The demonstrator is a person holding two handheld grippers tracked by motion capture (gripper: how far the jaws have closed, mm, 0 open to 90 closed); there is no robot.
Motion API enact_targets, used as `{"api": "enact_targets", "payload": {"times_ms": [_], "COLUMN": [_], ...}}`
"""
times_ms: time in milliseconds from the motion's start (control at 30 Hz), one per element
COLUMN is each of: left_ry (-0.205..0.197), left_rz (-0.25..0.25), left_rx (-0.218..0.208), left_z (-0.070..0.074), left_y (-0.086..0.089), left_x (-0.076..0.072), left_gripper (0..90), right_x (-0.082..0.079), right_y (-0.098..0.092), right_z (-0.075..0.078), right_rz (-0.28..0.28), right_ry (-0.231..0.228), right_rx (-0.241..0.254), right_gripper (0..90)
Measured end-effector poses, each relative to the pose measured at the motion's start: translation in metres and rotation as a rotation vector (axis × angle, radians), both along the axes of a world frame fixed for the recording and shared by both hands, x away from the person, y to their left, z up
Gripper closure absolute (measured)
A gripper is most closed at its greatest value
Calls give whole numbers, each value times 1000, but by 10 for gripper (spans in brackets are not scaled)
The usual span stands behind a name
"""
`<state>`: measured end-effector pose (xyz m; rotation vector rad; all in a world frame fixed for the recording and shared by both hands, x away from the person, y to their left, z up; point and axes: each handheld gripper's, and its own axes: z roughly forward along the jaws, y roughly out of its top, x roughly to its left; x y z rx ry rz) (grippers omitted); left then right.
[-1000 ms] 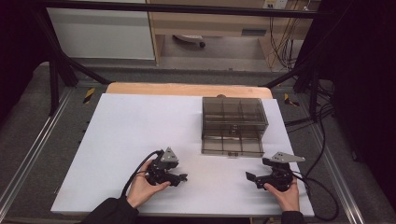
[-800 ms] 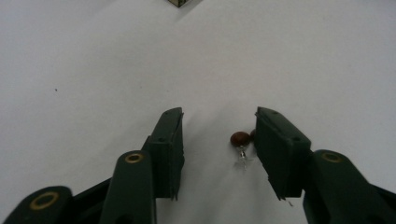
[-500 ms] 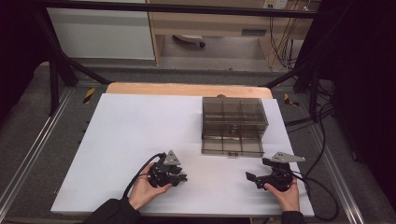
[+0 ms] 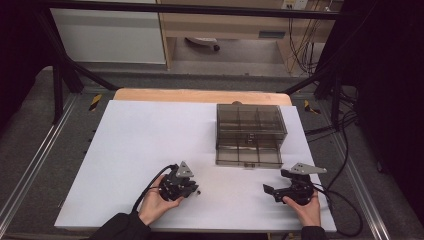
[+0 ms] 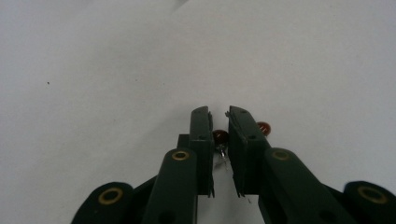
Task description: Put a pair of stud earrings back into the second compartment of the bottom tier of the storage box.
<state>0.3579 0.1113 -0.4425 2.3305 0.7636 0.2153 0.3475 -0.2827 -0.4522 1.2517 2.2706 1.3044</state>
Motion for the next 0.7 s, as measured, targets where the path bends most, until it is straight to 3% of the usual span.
{"api": "enact_targets", "payload": {"times_ms": [700], "left_ry": [-8], "left_rz": [-1], "left_rx": [-35], "left_z": [18], "left_y": [3], "left_x": [3], "left_gripper": [805], "right_x": [0], "right_y": [0], "right_z": [0], "right_rz": [-1], "right_ry": [-5], "right_rx": [-2], "right_gripper": [8]}}
